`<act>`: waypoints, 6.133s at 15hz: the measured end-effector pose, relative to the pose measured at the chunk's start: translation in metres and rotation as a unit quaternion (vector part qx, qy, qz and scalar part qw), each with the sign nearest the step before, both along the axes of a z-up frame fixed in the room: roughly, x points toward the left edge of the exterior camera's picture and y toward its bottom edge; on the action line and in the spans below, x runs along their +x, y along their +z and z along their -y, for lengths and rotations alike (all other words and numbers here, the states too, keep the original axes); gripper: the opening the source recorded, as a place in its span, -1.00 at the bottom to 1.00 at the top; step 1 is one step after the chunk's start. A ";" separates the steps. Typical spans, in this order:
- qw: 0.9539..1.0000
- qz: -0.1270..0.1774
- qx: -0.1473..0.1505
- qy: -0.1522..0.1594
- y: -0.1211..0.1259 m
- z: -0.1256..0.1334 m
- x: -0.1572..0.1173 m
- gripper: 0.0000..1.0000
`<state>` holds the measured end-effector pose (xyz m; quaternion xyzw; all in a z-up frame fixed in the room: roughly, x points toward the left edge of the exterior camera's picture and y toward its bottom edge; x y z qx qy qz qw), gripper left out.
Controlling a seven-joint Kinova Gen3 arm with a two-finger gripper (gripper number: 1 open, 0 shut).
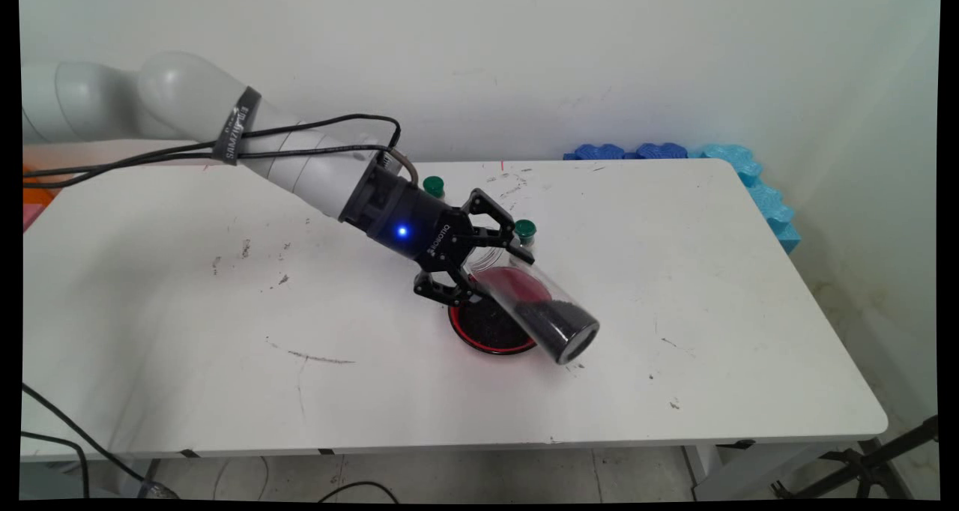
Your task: Pour the black seasoning powder in the red bowl
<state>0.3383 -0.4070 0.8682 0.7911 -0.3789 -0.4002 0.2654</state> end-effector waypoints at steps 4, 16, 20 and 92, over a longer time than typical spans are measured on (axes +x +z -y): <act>0.999 -0.014 0.028 0.021 -0.001 0.001 -0.002 -1.00; 0.992 -0.044 0.094 0.072 -0.003 -0.002 -0.005 -1.00; 0.988 -0.053 0.113 0.087 -0.006 -0.005 -0.007 -1.00; 0.995 -0.041 -0.083 -0.046 -0.007 0.015 0.006 -1.00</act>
